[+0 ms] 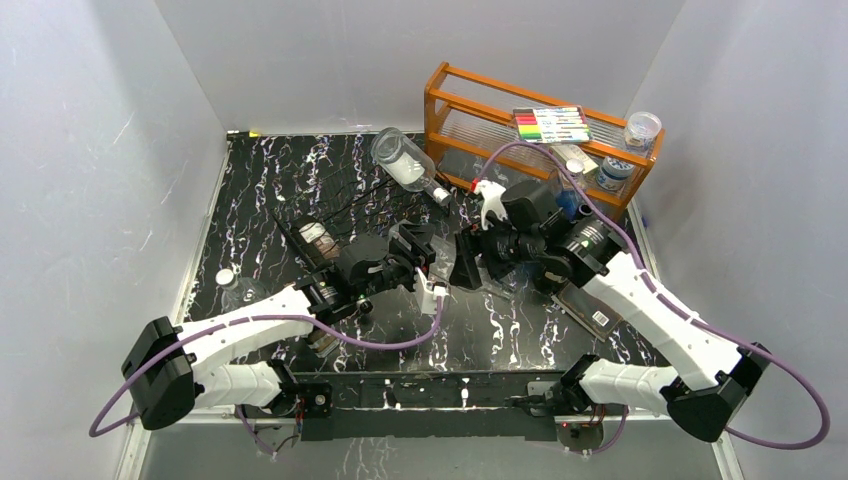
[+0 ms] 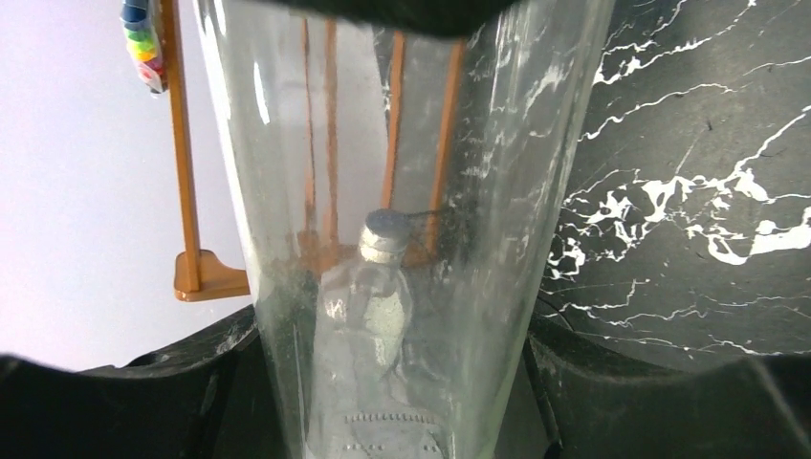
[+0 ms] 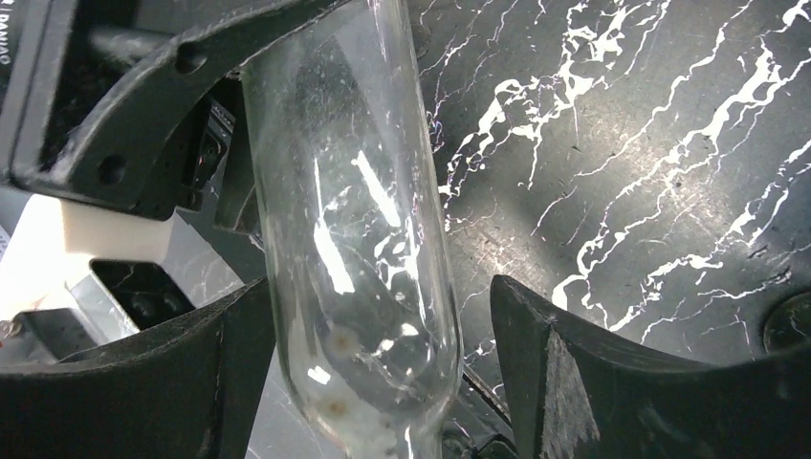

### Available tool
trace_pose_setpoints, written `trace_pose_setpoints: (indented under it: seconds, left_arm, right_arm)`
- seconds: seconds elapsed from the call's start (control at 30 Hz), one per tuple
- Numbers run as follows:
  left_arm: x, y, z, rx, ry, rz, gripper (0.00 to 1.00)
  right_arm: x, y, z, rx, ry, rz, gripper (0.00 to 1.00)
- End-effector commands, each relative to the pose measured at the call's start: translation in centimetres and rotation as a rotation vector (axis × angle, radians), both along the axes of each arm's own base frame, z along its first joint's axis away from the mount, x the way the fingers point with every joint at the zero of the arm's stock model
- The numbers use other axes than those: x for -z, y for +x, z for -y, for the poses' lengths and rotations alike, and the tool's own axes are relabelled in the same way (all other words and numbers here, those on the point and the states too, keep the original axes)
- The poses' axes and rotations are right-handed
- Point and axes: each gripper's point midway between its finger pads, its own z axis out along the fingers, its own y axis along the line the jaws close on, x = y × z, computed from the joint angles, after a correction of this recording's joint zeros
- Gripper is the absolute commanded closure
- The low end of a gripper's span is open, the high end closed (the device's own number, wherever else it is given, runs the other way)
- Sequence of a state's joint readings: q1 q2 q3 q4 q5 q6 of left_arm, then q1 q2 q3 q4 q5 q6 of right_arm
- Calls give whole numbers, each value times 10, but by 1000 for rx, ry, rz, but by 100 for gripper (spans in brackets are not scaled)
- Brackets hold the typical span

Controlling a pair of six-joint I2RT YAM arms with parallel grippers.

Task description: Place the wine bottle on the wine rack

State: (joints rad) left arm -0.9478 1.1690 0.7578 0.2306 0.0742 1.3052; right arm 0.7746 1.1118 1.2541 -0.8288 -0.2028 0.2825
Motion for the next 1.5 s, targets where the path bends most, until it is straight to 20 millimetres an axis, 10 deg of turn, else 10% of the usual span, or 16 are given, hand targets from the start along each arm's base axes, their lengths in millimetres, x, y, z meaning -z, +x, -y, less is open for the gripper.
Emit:
trace_pose_setpoints:
  seconds: [0.0,0.43,0.7,1.03,1.1,1.47]
  left_arm:
    - [-47,1,5,18,-110,122,100]
    - [-50,5,8,15,-105,151,98]
    - [-48,8,8,-28,-132,42,86]
    - [-37,24,-4,-158,-181,-70,32]
    - [-34,27,-8,-185,-183,-86,4]
    - [-53,33,-39,-374,-395,-248,2]
  right_arm:
    - [-18,5,-18,-60,81,55,14]
    - [4,9,-33,-79,100,6,35]
    - [10,24,-21,25,48,51,100]
    - [-3,39,-6,127,67,174,100]
    - [-8,39,-4,135,80,197,100]
    - [-22,49,15,225,71,287,100]
